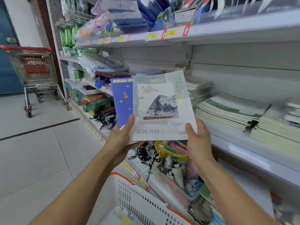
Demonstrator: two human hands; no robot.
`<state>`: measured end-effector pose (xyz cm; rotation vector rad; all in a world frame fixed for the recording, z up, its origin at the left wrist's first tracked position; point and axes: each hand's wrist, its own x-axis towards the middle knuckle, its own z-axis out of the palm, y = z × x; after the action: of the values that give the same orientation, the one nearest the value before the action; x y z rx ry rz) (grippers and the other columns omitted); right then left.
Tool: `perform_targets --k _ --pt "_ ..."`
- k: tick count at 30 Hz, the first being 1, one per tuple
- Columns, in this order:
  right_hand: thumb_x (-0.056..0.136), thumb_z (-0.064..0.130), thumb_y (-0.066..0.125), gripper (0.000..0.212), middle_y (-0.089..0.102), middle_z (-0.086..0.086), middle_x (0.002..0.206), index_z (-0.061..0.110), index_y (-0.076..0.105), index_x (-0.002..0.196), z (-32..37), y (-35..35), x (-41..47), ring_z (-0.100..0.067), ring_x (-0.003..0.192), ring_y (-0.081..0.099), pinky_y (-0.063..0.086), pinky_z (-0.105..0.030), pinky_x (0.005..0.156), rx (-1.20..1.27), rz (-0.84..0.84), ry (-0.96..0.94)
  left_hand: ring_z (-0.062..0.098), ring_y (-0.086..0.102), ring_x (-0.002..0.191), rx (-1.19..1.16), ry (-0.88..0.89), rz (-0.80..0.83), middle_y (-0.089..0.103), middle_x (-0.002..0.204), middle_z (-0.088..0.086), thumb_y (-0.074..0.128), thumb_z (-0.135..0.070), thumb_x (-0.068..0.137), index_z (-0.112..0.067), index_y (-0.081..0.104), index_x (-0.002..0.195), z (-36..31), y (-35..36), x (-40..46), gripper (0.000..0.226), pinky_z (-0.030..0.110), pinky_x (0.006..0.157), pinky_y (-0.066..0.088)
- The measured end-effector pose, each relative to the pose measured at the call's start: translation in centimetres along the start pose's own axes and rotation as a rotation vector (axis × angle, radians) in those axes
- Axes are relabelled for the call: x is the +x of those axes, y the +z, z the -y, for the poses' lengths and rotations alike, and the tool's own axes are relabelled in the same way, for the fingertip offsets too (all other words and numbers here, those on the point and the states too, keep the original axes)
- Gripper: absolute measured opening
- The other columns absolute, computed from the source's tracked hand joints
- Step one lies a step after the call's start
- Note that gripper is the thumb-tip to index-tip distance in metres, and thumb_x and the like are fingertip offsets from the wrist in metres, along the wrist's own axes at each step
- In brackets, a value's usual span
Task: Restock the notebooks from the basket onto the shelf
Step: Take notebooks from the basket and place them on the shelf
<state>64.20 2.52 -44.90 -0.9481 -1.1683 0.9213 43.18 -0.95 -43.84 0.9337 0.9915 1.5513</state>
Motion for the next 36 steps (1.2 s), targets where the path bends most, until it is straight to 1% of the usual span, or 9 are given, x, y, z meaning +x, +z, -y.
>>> perform_targets --k 4,6,11,16,22,28,32,33,36 --pt "0.103 0.015 0.049 0.015 0.072 -0.006 0.111 0.028 0.057 0.107 1.4 -0.5 -0.4 -0.029 0.094 0.071 0.058 -0.058 0.080 0.116 0.042 0.168 0.018 0.069 0.065 0.070 -0.027 0.145 0.074 0.099 0.009 0.079 -0.019 0.071 -0.014 0.061 0.117 0.0 1.8 -0.7 0.050 0.022 0.042 0.050" --pt "0.101 0.011 0.052 0.021 0.073 -0.010 0.110 0.029 0.054 0.112 2.7 -2.0 0.0 -0.035 0.091 0.073 0.057 -0.061 0.079 0.234 0.068 0.228 0.020 0.068 0.063 0.037 -0.080 0.212 0.073 0.103 0.013 0.076 -0.013 0.071 -0.014 0.061 0.118 -0.4 2.5 -0.5 0.049 0.021 0.037 0.048" --pt "0.101 0.008 0.050 0.029 0.076 -0.005 0.105 0.017 0.059 0.128 6.2 -7.1 1.3 -0.023 0.080 0.075 0.059 -0.032 0.051 0.298 0.153 0.157 0.018 0.067 0.051 0.105 -0.117 0.404 0.073 0.099 0.017 0.068 -0.009 0.080 -0.012 0.059 0.119 -3.4 7.7 2.9 0.040 0.021 0.033 0.048" --pt "0.104 0.002 0.038 0.032 0.066 -0.006 0.124 0.014 0.056 0.129 7.3 -9.6 3.1 -0.030 0.105 0.068 0.061 -0.036 0.067 0.352 -0.098 0.051 0.005 0.068 0.061 0.160 -0.042 0.270 0.073 0.095 0.006 0.066 -0.012 0.091 -0.008 0.067 0.108 -3.2 15.4 7.4 0.017 0.013 0.051 0.053" --pt "0.105 0.009 0.038 0.056 0.034 0.004 0.153 0.025 0.019 0.155 7.0 -11.0 5.5 -0.014 0.081 0.076 0.044 -0.032 0.101 0.313 -0.193 0.225 0.014 0.061 0.062 0.120 -0.076 0.103 0.061 0.097 0.012 0.060 0.001 0.093 0.009 0.052 0.124 1.2 20.7 10.7 0.033 0.014 0.054 0.054" --pt "0.098 0.000 0.052 0.057 0.042 -0.007 0.148 0.009 0.030 0.149 4.9 -10.2 7.0 0.003 0.077 0.071 0.053 -0.011 0.073 0.283 -0.321 0.150 0.013 0.067 0.067 0.034 -0.109 0.019 0.060 0.105 0.013 0.052 0.010 0.093 -0.002 0.043 0.135 4.4 22.8 12.0 0.044 0.018 0.064 0.058" --pt "0.094 0.009 0.058 0.074 0.034 -0.008 0.149 0.011 0.016 0.155 3.7 -9.7 6.7 -0.024 0.125 0.052 0.042 -0.034 0.109 -0.157 -0.412 0.128 0.017 0.061 0.066 -0.012 -0.077 -0.095 0.059 0.099 0.016 0.050 0.014 0.090 0.000 0.049 0.128 5.6 24.3 12.9 0.041 0.020 0.065 0.056" --pt "0.093 0.014 0.061 0.080 0.025 -0.010 0.154 0.010 0.011 0.156 3.6 -9.6 6.5 -0.026 0.135 0.041 0.033 -0.028 0.111 -0.273 -0.410 0.125 0.018 0.060 0.067 -0.017 -0.067 -0.112 0.058 0.099 0.016 0.050 0.016 0.088 0.001 0.049 0.129 5.9 24.8 13.1 0.043 0.023 0.068 0.057" --pt "0.093 0.024 0.064 0.102 -0.012 -0.011 0.164 0.008 -0.015 0.155 3.1 -9.3 6.3 -0.022 0.147 0.016 0.015 -0.008 0.085 -0.392 -0.333 0.184 0.029 0.065 0.088 0.020 -0.058 -0.144 0.061 0.109 0.021 0.051 0.017 0.083 -0.002 0.051 0.129 6.5 26.1 14.2 0.050 0.039 0.092 0.054"
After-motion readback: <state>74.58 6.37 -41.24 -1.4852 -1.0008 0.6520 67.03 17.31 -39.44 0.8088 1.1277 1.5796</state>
